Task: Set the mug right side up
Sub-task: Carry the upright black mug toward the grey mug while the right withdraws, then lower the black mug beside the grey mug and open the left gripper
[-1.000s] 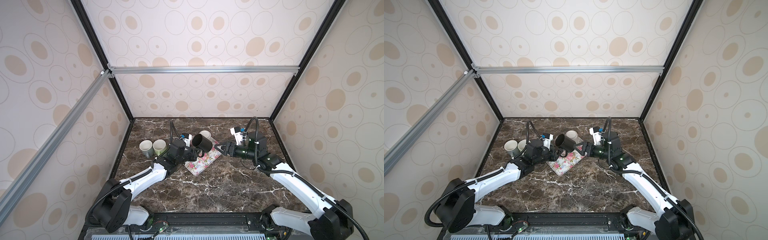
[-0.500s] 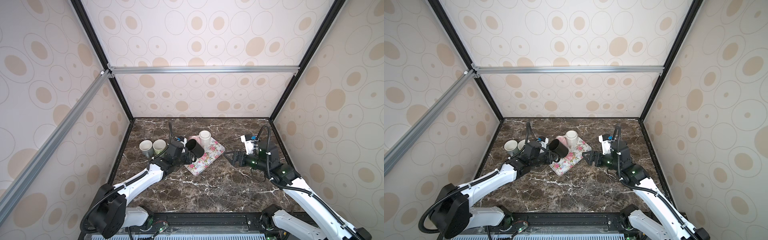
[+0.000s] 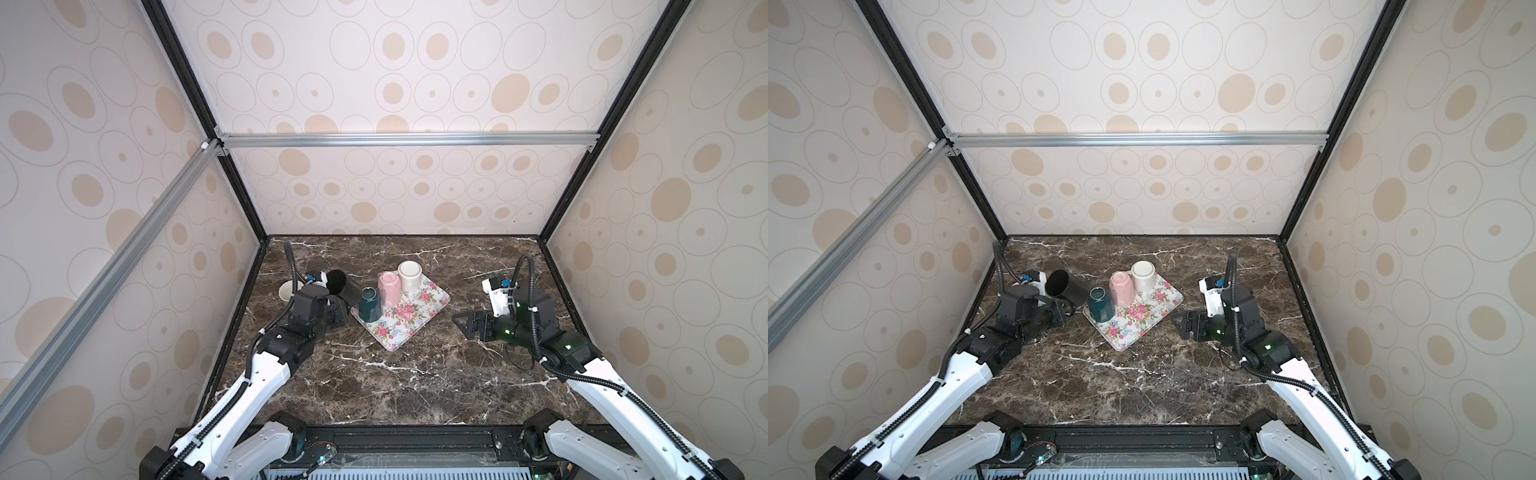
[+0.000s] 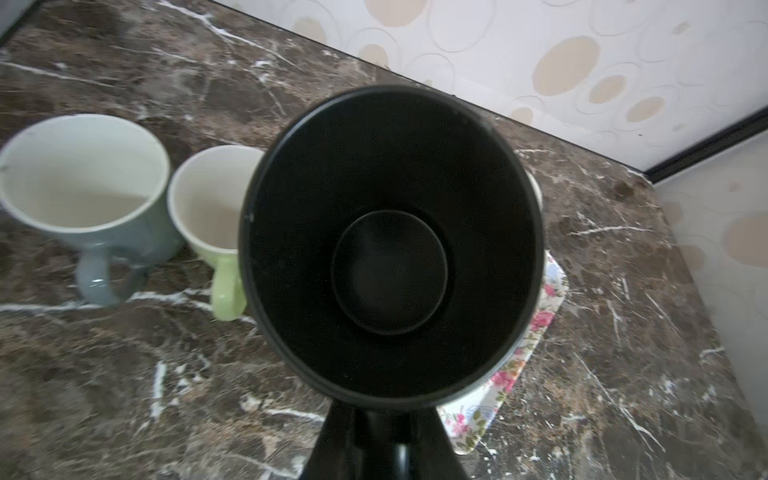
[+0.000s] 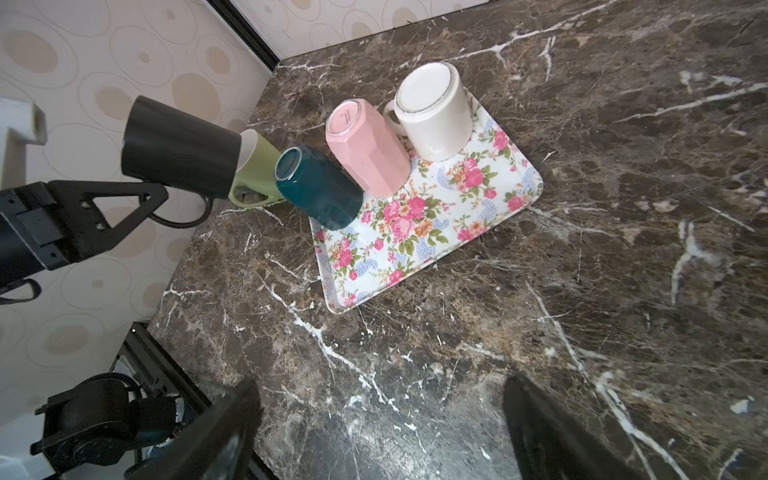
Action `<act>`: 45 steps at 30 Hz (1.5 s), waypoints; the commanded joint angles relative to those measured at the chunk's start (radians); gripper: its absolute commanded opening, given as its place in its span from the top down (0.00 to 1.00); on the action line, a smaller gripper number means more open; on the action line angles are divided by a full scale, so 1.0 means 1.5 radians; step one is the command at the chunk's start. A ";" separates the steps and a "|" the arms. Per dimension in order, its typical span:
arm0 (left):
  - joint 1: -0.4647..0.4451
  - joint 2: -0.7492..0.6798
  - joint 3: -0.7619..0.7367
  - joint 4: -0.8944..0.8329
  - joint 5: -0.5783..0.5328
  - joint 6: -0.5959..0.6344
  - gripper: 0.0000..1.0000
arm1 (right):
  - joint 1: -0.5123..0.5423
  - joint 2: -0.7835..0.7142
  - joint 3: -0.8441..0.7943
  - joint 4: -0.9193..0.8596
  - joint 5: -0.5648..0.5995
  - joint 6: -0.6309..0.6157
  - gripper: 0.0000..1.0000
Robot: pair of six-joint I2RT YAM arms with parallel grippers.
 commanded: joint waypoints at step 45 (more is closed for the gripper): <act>0.331 0.055 0.001 0.104 -0.166 0.102 1.00 | -0.020 0.004 -0.111 0.031 0.001 -0.049 0.06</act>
